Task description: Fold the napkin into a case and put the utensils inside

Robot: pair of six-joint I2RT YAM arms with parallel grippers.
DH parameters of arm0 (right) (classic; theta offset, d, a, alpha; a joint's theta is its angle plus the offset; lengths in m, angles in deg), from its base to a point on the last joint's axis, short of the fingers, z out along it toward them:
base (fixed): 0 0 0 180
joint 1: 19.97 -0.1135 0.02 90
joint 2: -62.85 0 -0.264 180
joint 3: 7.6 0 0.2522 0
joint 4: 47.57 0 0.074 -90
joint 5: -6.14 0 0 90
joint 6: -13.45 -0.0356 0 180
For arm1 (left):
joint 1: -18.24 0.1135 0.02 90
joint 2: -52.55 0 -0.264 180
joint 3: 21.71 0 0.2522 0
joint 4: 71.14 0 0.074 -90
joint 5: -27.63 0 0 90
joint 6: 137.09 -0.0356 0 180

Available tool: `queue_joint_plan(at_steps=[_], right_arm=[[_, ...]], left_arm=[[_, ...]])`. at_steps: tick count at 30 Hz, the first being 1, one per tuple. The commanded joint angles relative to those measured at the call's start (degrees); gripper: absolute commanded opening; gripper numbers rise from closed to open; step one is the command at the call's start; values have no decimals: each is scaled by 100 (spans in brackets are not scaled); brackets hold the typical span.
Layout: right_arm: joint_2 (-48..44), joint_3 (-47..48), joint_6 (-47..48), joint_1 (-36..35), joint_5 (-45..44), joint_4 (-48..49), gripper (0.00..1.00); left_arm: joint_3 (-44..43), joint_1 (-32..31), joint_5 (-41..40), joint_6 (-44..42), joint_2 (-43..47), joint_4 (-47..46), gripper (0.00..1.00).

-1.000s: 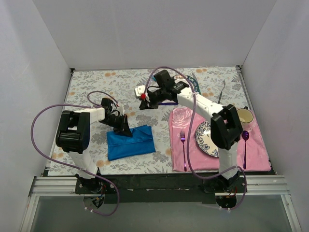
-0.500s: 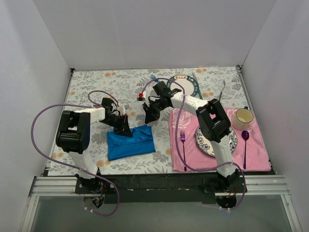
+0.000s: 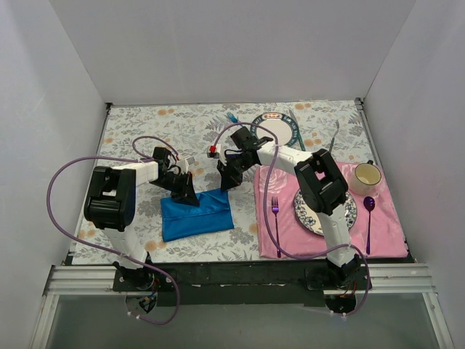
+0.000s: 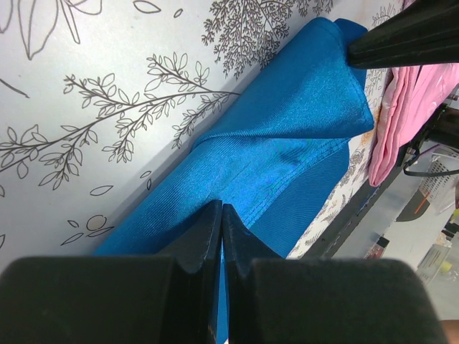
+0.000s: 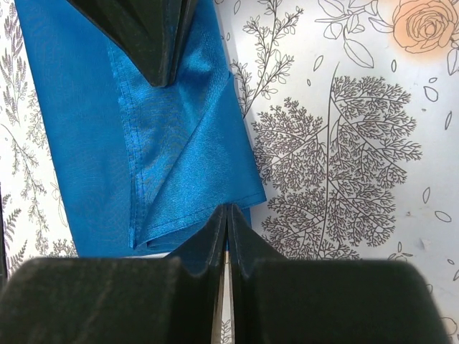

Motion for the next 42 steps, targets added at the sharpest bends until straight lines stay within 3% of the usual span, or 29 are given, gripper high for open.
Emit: queue_joint_plan(at_steps=[1,12,34,36,42], right_arm=[[-467,-32,111,-39,222,-20,10],[-362,495,-337,-48,301,262,23],[-212,-752,743,-162,-112,-64,18],[-195,-796,787,-171,-155,-55,18],[-247,-937,919,-162,-235,68,18]], left_arm=[[-19,-34,-671,-245,37,-81,0],[-28,-43,-680,-245,46,-80,0],[-19,-51,-724,-210,107,-54,0],[-1,1,-532,-158,203,-98,0],[218,133,1050,474,1091,-939,6]])
